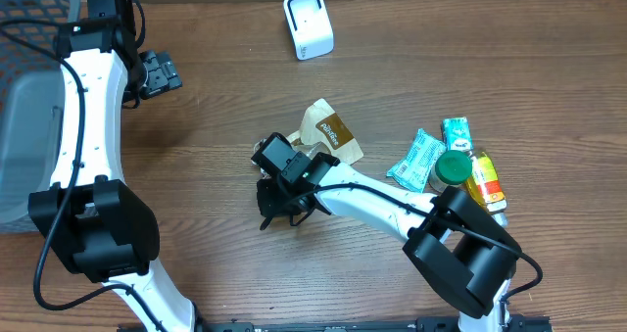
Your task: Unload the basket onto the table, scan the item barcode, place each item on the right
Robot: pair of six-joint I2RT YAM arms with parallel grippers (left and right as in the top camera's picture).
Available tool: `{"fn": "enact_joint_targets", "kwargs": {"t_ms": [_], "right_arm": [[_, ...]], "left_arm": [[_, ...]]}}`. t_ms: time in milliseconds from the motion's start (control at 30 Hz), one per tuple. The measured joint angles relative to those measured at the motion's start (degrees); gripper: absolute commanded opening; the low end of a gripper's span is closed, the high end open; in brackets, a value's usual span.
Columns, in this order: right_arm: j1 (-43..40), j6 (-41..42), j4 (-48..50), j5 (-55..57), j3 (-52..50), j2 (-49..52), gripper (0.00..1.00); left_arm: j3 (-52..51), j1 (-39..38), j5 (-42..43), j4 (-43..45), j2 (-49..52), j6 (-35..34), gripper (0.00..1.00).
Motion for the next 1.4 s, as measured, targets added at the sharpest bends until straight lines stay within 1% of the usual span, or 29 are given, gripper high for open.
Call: {"fn": "enact_joint_targets", "kwargs": {"t_ms": [167, 367, 500, 833, 1100, 1167, 1267, 1400], "right_arm": [[-1.9, 0.0, -4.8, -0.6, 0.0, 0.0, 0.18], [-4.7, 0.1, -14.3, -1.7, 0.0, 0.0, 0.18], [-5.7, 0.1, -15.7, -1.8, 0.0, 0.0, 0.18], [-5.8, 0.1, -8.7, 0.2, 0.0, 0.0, 0.18], [-5.7, 0.2, 1.2, 1.6, 0.0, 0.0, 0.18], [-5.8, 0.2, 3.8, 2.2, 0.0, 0.0, 0.19], [-5.8, 0.1, 5.5, 2.6, 0.0, 0.0, 0.24], [-5.7, 0.1, 7.5, 4.3, 0.0, 0.0, 0.25]], "left_arm": [[0.0, 0.0, 0.0, 0.0, 0.0, 0.0, 0.99], [0.0, 0.0, 0.0, 0.0, 0.0, 0.0, 0.99], [0.0, 0.0, 0.0, 0.0, 0.0, 0.0, 0.99], [0.0, 0.0, 0.0, 0.0, 0.0, 0.0, 1.0], [0.0, 0.0, 0.0, 0.0, 0.0, 0.0, 0.99], [0.0, 0.0, 0.0, 0.0, 0.0, 0.0, 1.0], [0.0, 0.0, 0.0, 0.0, 0.0, 0.0, 1.0], [0.0, 0.0, 0.0, 0.0, 0.0, 0.0, 0.99]]}}
